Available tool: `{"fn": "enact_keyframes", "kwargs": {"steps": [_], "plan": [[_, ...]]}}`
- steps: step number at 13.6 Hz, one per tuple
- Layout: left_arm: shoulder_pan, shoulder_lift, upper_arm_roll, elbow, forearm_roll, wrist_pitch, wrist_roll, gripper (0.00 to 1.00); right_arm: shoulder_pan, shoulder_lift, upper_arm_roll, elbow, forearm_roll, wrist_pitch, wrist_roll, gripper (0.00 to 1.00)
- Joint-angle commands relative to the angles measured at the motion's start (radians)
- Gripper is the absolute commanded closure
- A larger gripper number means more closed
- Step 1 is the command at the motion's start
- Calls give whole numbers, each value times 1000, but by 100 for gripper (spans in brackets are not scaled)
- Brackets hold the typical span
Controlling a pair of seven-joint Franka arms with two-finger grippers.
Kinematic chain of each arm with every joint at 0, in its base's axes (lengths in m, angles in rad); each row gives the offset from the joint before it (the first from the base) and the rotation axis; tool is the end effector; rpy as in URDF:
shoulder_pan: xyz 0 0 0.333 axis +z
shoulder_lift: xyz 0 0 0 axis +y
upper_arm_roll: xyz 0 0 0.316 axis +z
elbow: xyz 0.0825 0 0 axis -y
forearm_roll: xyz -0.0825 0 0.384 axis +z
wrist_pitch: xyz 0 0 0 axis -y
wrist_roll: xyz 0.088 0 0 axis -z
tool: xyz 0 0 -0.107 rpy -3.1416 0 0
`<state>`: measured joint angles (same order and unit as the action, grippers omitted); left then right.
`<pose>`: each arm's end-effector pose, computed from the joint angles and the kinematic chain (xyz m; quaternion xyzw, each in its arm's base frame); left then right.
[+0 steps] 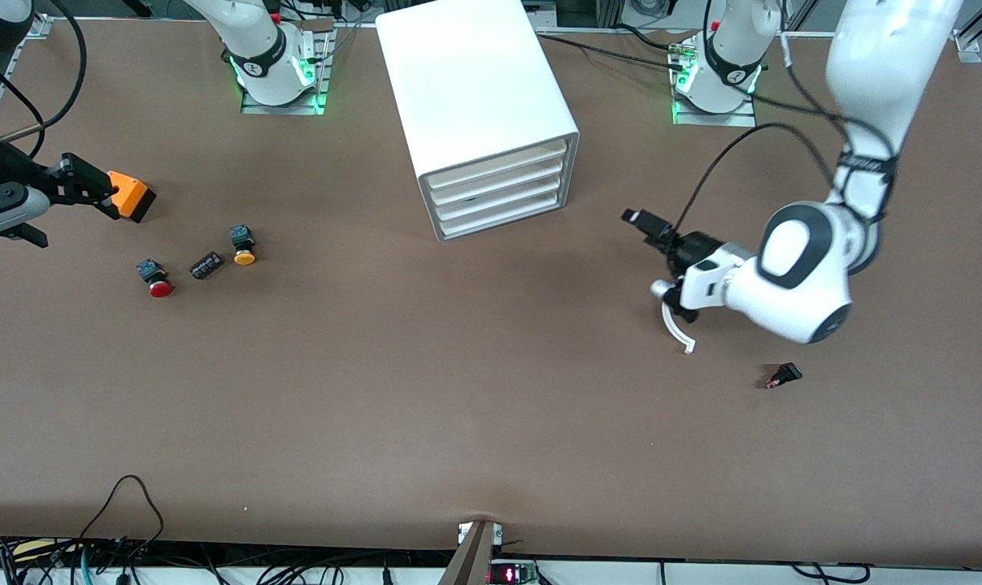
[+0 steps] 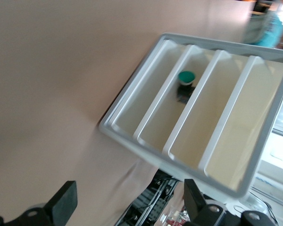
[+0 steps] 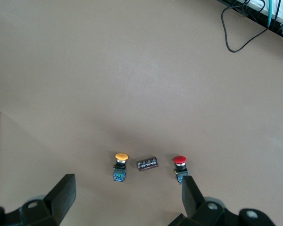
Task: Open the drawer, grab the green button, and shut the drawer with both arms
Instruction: 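Grasp the drawer handle with the left gripper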
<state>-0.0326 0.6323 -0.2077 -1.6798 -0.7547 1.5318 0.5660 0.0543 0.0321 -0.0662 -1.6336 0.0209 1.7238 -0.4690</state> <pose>0.5713 -0.2056 0.2410 0.8166 -0.2180 -0.2779 0.4566 0.5767 -0.0044 0.5903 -0.9738 -0.2252 -0.0305 0.0021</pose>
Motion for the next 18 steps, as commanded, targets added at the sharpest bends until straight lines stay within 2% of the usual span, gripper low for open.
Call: {"fn": "enact_keyframes", "kwargs": {"steps": [1,4,7,10,12,18], "plan": [[0,105,-68,28,-107,54,105,11,7,14,-4,23,-6,19,-2,0],[-84,168,-82,23,-239,122,187,16,7,15,-4,23,-1,19,12,0],[-121,219,-82,23,-284,154,236,18,9,14,-4,23,-1,19,10,0],[-119,289,-82,17,-327,145,383,31,9,14,-4,23,-1,19,10,0],[-127,302,-88,9,-345,140,402,38,9,15,-4,23,-1,19,10,0],[-199,302,-101,-29,-468,142,403,42,4,15,-6,23,4,20,-2,0]]}}
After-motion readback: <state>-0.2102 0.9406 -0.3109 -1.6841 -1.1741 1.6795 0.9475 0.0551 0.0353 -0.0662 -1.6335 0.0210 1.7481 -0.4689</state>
